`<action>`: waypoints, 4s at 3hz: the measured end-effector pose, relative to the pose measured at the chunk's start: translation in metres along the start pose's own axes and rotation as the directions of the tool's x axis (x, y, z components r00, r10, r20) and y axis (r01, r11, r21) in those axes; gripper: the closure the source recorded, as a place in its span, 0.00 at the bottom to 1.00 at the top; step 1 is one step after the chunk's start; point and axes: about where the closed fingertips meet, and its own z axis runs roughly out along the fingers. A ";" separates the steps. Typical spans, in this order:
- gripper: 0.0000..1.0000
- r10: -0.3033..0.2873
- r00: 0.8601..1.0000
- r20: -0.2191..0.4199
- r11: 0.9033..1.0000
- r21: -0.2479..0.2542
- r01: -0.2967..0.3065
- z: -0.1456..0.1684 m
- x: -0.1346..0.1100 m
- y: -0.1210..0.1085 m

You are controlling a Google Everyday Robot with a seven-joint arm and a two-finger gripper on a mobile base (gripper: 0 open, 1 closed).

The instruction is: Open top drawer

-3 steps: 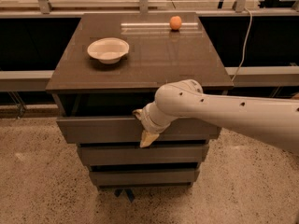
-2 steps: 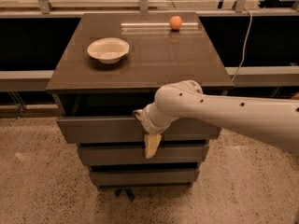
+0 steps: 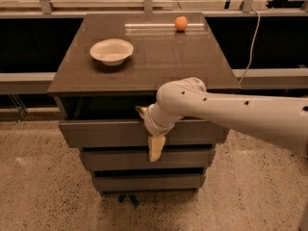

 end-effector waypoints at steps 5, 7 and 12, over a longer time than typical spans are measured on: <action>0.41 0.145 0.989 0.035 0.973 -0.188 -0.136 -0.027 -0.020 0.035; 0.21 0.145 0.989 0.035 0.973 -0.188 -0.136 -0.032 -0.022 0.033; 0.62 0.318 0.947 -0.053 0.876 -0.366 -0.314 -0.031 0.005 0.071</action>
Offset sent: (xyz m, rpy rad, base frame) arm -0.0371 -0.0057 0.0153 0.0168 0.2141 -0.0580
